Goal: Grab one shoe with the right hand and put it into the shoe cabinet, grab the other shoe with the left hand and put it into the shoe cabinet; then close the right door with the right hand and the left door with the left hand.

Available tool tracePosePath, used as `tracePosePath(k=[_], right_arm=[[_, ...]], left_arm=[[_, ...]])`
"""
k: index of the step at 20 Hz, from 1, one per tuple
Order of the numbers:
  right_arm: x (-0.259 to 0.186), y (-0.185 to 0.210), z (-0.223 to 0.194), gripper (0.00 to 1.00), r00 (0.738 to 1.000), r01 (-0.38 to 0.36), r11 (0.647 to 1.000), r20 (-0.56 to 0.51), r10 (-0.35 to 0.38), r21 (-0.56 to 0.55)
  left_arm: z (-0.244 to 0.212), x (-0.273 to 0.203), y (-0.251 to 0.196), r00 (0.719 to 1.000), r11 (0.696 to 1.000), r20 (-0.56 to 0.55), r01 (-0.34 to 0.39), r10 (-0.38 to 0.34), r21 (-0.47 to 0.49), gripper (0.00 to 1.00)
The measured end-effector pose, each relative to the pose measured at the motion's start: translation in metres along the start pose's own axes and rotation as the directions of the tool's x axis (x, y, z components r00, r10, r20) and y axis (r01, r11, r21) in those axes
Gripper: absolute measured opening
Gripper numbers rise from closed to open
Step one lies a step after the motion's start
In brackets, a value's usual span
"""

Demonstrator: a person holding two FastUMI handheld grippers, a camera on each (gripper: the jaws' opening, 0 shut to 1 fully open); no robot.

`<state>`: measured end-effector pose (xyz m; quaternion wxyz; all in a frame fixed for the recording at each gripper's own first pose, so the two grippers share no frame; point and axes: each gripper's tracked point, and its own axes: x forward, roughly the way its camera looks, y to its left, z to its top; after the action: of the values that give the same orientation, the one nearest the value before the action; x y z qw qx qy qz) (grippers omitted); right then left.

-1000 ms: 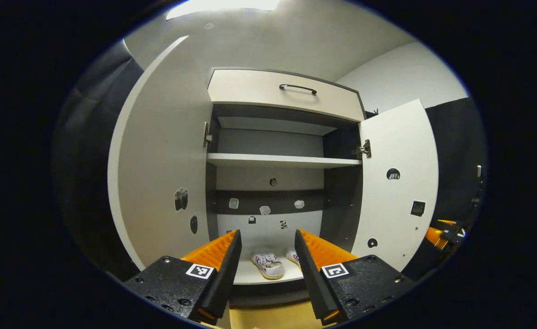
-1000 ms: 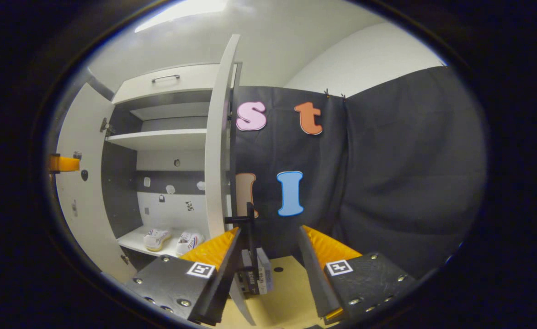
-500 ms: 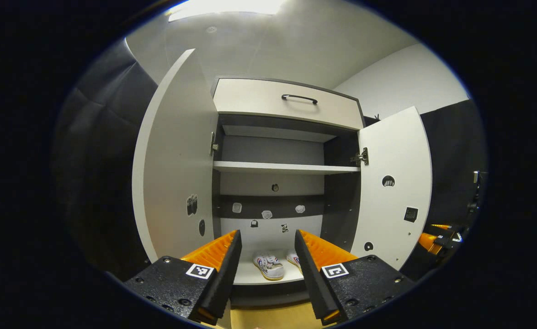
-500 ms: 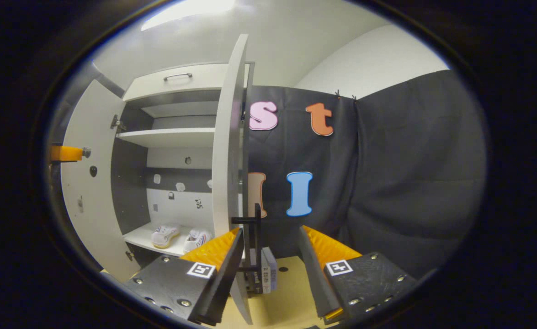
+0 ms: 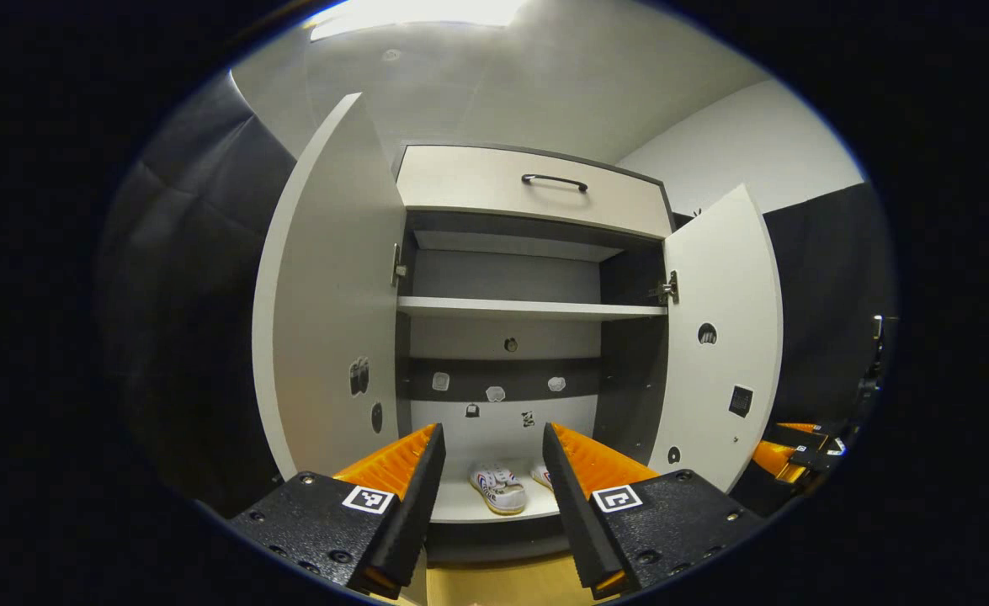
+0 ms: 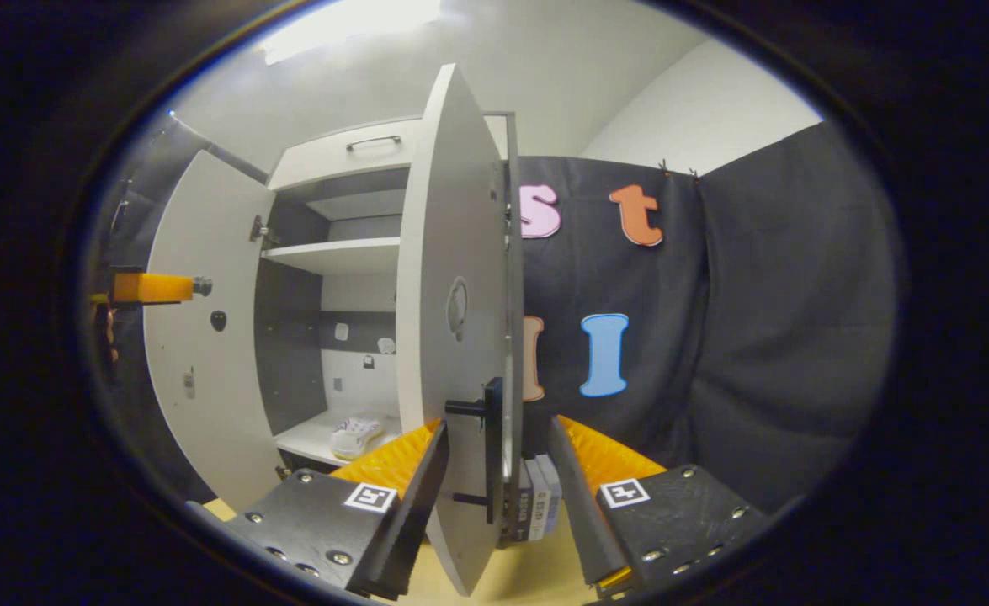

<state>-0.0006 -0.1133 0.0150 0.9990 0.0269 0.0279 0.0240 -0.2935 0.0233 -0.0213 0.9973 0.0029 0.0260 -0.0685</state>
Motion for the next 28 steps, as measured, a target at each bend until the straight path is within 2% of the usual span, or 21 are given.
tracePosePath(k=[2, 3, 4, 8, 10, 11, 12, 14, 18, 25, 28], right_arm=[[0.006, 0.016, -0.002, 0.73, 0.999, -0.034, 0.999, -0.004, 0.034, 0.006], [0.009, 0.022, -0.003, 0.70, 0.999, -0.048, 0.999, -0.006, 0.048, 0.007], [0.011, 0.027, -0.003, 0.73, 0.998, -0.059, 0.998, -0.006, 0.059, 0.004], [0.019, 0.042, -0.005, 0.70, 0.995, -0.099, 0.995, -0.016, 0.099, 0.006], [0.024, 0.059, -0.012, 0.73, 0.991, -0.132, 0.991, -0.032, 0.132, 0.008], [0.026, 0.070, -0.016, 0.70, 0.988, -0.146, 0.989, -0.038, 0.147, 0.008], [0.029, 0.078, -0.018, 0.73, 0.987, -0.156, 0.988, -0.042, 0.157, 0.008], [0.033, 0.087, -0.019, 0.70, 0.985, -0.170, 0.985, -0.040, 0.170, 0.010], [0.036, 0.106, -0.018, 0.71, 0.979, -0.203, 0.979, -0.033, 0.203, 0.008], [0.043, 0.122, -0.016, 0.71, 0.972, -0.232, 0.972, -0.030, 0.233, 0.020], [0.046, 0.126, -0.016, 0.70, 0.970, -0.240, 0.971, -0.030, 0.240, 0.019]], left_arm=[[-0.005, 0.000, 0.008, 1.000, 1.000, -0.007, -0.015, 0.015, -0.001, 0.71], [-0.007, 0.000, 0.012, 1.000, 1.000, -0.009, -0.021, 0.021, -0.002, 0.71], [-0.007, 0.000, 0.015, 1.000, 1.000, -0.008, -0.028, 0.028, -0.003, 0.71], [-0.008, -0.006, 0.024, 0.998, 0.998, -0.018, -0.057, 0.057, -0.002, 0.71], [-0.009, -0.008, 0.029, 0.998, 0.998, -0.021, -0.066, 0.066, -0.007, 0.71], [-0.010, -0.009, 0.031, 0.997, 0.997, -0.024, -0.071, 0.071, -0.008, 0.71], [-0.010, -0.011, 0.033, 0.997, 0.997, -0.025, -0.076, 0.076, -0.009, 0.71], [-0.009, -0.014, 0.038, 0.996, 0.996, -0.025, -0.086, 0.086, -0.008, 0.71], [-0.006, -0.021, 0.048, 0.994, 0.994, -0.019, -0.109, 0.108, -0.010, 0.71], [0.002, -0.036, 0.069, 0.988, 0.987, -0.002, -0.158, 0.158, 0.009, 0.70], [0.005, -0.046, 0.074, 0.986, 0.986, 0.003, -0.167, 0.167, -0.011, 0.71]])
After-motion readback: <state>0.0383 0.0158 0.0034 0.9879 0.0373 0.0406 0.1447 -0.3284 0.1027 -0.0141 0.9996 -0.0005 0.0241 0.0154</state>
